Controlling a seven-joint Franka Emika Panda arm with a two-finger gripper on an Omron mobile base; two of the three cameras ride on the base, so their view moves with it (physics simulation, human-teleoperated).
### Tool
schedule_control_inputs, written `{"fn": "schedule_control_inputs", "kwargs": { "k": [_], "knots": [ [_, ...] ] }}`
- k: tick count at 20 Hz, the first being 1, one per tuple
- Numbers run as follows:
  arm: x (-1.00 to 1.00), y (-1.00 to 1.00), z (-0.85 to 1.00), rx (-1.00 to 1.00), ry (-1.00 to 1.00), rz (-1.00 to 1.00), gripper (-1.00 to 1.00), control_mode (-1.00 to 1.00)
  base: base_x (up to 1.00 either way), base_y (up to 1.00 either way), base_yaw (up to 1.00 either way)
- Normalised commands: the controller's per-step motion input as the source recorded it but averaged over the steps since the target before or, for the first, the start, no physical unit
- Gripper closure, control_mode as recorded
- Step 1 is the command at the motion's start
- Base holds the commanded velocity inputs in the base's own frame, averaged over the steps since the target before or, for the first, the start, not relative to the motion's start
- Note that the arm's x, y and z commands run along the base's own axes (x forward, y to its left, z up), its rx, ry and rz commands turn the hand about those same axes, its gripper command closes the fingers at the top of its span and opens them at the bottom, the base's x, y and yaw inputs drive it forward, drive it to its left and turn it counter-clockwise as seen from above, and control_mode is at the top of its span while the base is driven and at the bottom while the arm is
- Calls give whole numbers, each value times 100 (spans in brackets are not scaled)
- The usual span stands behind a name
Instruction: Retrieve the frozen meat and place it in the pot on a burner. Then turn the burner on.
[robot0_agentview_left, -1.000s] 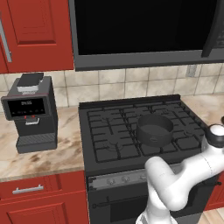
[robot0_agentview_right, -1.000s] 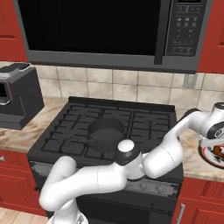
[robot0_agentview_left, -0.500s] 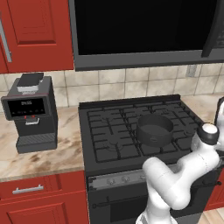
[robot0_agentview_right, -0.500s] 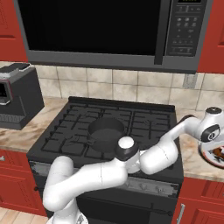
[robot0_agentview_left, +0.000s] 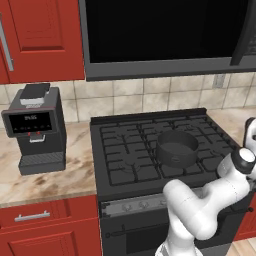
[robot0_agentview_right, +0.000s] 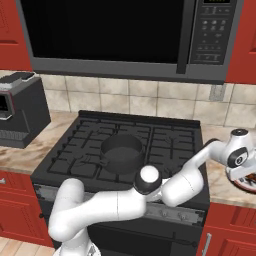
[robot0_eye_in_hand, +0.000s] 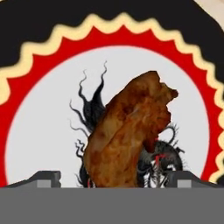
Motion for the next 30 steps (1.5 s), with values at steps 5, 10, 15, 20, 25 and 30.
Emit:
{"fn": "schedule_control_inputs", "kwargs": {
  "k": [5, 10, 15, 20, 25, 30],
  "knots": [
    [33, -24, 2, 24, 37, 1, 100, -100, 0, 0, 0],
    [21, -13, 0, 32, 47, 0, 100, -100, 0, 0, 0],
    [13, -33, 1, 48, 47, 1, 100, -100, 0, 0, 0],
    [9, -47, 50, 55, 13, 0, 100, -100, 0, 0, 0],
    [15, -17, 97, 46, 0, 0, 100, -100, 0, 0, 0],
    [21, -1, 100, 40, 3, 0, 100, -100, 0, 0, 0]
  ]
}}
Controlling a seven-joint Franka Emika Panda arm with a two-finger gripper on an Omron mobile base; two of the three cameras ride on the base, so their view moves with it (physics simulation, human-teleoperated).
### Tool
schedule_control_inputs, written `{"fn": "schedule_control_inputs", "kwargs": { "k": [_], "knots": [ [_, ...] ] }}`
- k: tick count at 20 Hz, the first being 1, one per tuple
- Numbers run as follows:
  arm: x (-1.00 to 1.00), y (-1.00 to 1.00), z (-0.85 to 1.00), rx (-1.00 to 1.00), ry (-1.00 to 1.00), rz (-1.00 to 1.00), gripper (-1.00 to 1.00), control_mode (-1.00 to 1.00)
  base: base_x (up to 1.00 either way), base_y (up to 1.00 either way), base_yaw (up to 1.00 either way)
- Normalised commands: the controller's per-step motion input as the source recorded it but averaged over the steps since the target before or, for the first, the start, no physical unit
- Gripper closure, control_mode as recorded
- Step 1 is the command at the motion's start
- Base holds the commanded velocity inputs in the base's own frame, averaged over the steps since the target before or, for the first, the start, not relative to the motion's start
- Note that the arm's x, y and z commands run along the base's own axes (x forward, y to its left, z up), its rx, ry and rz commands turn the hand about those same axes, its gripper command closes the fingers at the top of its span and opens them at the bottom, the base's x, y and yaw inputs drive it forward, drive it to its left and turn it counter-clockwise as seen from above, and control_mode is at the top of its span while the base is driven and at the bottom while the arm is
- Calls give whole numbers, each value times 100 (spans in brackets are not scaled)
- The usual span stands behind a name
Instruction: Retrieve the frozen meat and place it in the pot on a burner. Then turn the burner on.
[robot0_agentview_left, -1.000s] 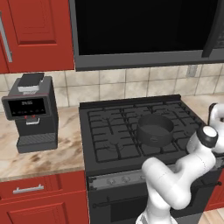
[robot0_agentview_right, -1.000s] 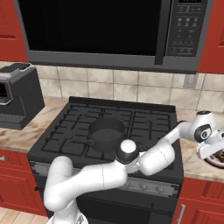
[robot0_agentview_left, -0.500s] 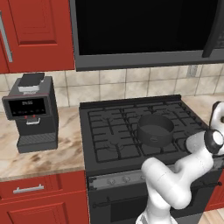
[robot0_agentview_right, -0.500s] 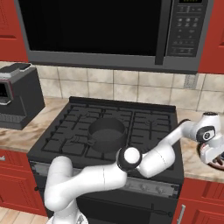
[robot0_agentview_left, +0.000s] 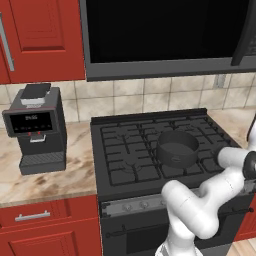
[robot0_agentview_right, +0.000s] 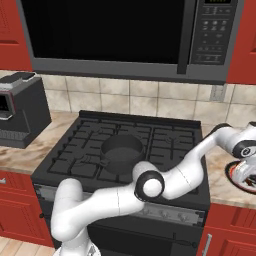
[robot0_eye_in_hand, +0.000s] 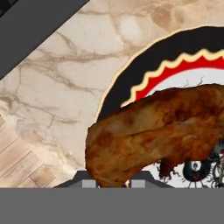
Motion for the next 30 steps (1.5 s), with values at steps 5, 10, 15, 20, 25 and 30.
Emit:
{"fn": "schedule_control_inputs", "kwargs": {
  "k": [5, 10, 15, 20, 25, 30],
  "knots": [
    [6, -2, 93, 32, 11, -11, 100, -100, 0, 0, 0],
    [-5, 28, 59, 6, 4, -17, 100, -100, 0, 0, 0],
    [-18, 84, 10, -12, -2, -25, 100, -100, 0, 0, 0],
    [-29, 57, -6, 5, -10, -32, 100, -100, 0, 0, 0],
    [-19, 53, -26, 0, -5, -30, 100, -100, 0, 0, 0],
    [-13, 77, -42, -4, 0, -22, 100, -100, 0, 0, 0]
  ]
}}
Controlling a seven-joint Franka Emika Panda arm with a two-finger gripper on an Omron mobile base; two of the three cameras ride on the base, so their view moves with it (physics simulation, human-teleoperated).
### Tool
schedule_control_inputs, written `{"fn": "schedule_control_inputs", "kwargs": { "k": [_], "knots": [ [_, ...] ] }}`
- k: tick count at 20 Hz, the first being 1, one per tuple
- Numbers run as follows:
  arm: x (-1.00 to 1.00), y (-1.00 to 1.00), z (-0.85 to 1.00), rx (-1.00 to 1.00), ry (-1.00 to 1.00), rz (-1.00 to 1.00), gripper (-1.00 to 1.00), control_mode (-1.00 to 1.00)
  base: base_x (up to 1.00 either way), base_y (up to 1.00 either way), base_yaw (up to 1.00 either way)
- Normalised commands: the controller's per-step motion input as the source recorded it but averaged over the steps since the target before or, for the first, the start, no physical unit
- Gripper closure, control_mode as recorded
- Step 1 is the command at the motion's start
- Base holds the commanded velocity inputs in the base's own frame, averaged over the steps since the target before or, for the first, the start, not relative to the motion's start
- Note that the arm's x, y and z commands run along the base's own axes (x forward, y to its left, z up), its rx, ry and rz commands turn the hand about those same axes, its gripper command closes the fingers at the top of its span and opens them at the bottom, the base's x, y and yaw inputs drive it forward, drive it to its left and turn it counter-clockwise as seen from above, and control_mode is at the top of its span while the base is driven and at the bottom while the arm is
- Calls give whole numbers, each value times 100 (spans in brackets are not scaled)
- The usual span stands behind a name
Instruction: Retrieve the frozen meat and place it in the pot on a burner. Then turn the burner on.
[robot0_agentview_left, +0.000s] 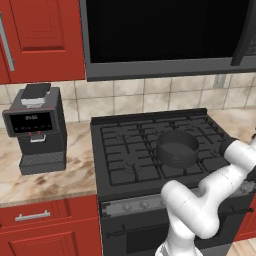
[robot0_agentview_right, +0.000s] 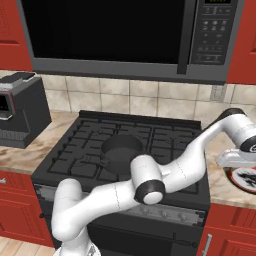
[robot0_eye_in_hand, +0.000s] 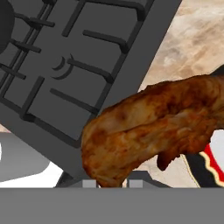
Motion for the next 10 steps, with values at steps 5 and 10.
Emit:
{"fn": "schedule_control_inputs", "kwargs": {
  "k": [5, 10],
  "knots": [
    [-23, 99, -7, -19, 0, -4, 100, -100, 0, 0, 0],
    [-43, 90, 5, -16, -8, 3, 100, -100, 0, 0, 0]
  ]
}}
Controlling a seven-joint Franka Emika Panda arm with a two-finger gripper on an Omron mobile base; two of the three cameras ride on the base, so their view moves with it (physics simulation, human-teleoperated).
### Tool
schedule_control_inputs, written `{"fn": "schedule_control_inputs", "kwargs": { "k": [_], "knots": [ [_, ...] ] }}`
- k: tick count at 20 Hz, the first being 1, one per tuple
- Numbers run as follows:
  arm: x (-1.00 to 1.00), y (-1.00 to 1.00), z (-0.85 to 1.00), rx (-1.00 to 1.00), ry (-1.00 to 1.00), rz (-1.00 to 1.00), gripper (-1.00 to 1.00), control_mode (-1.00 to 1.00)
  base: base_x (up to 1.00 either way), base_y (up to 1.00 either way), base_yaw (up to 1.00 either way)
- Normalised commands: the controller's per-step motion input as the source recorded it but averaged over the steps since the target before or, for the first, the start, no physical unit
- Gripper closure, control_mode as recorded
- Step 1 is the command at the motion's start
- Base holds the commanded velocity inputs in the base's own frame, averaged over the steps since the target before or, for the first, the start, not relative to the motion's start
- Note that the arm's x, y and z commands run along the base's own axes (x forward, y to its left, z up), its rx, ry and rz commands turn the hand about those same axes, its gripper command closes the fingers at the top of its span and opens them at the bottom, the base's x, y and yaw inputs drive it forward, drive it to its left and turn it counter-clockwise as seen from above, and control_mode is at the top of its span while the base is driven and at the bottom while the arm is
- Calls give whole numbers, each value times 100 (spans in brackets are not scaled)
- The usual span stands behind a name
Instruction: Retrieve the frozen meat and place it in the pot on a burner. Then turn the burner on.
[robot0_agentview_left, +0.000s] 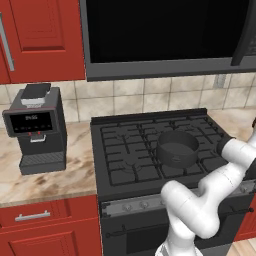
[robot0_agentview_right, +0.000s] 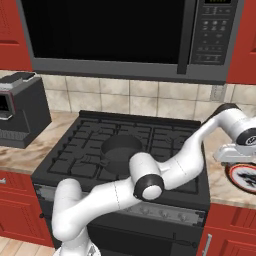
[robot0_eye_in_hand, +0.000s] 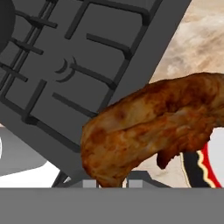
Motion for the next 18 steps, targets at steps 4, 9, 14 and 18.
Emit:
{"fn": "schedule_control_inputs", "kwargs": {
  "k": [4, 9, 14, 18],
  "knots": [
    [-46, 74, 0, 1, -17, -10, 100, -100, 0, 0, 0],
    [-89, 73, 13, -29, -24, 6, 100, -100, 0, 0, 0],
    [-100, 40, 0, -56, -36, 16, 100, -100, 0, 0, 0],
    [-100, 26, 0, -75, -28, 27, 100, -100, 0, 0, 0]
  ]
}}
